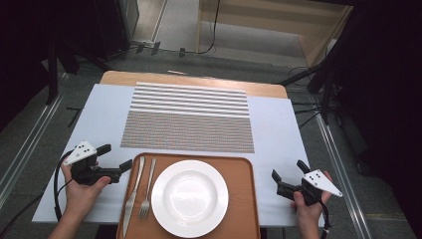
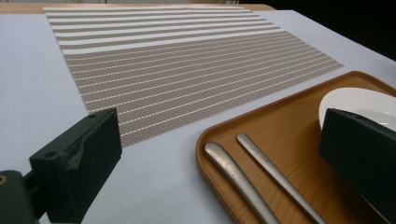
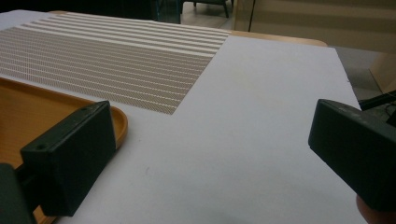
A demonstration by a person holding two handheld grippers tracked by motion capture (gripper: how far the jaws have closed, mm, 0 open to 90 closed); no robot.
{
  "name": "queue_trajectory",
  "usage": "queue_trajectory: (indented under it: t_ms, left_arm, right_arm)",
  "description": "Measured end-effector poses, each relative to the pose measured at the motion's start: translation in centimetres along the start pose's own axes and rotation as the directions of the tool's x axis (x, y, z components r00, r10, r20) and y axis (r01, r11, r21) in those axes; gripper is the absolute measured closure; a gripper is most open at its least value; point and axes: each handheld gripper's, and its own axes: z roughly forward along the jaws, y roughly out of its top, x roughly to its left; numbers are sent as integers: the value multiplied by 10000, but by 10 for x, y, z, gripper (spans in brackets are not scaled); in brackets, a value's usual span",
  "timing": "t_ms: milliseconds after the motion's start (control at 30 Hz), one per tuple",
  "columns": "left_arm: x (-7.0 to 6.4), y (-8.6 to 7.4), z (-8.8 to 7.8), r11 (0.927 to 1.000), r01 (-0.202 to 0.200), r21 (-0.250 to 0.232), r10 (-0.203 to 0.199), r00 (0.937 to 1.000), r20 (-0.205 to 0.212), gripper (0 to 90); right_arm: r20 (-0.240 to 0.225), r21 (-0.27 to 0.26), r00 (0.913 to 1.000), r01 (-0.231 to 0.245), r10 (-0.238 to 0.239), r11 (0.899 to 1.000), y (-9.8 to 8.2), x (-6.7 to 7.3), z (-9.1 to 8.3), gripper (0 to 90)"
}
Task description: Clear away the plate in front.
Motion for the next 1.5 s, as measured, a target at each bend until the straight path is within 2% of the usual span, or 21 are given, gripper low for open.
queue_trajectory:
  t_ms: [233,633,933,1200,1500]
  left_arm:
    - [13,-6,-6,9999,99,20,-98,9995,-304,0]
    - [38,-14,-28,9995,285,-130,-295,9960,-841,0]
    - [49,-20,-38,9994,347,-67,-352,9925,-1172,0]
    - [54,-23,-46,9998,180,-38,-184,9909,-1331,0]
    - [59,-26,-50,9999,-131,58,139,9852,-1709,0]
  right_arm:
    - [3,12,10000,-24,24,10000,0,0,0,0]
    - [22,29,10000,-18,18,10000,0,0,0,0]
    - [59,47,10000,32,-32,10000,0,0,1,0]
    - [79,49,10000,17,-17,10000,0,0,1,0]
    - [61,50,10000,-4,4,10000,0,0,1,0]
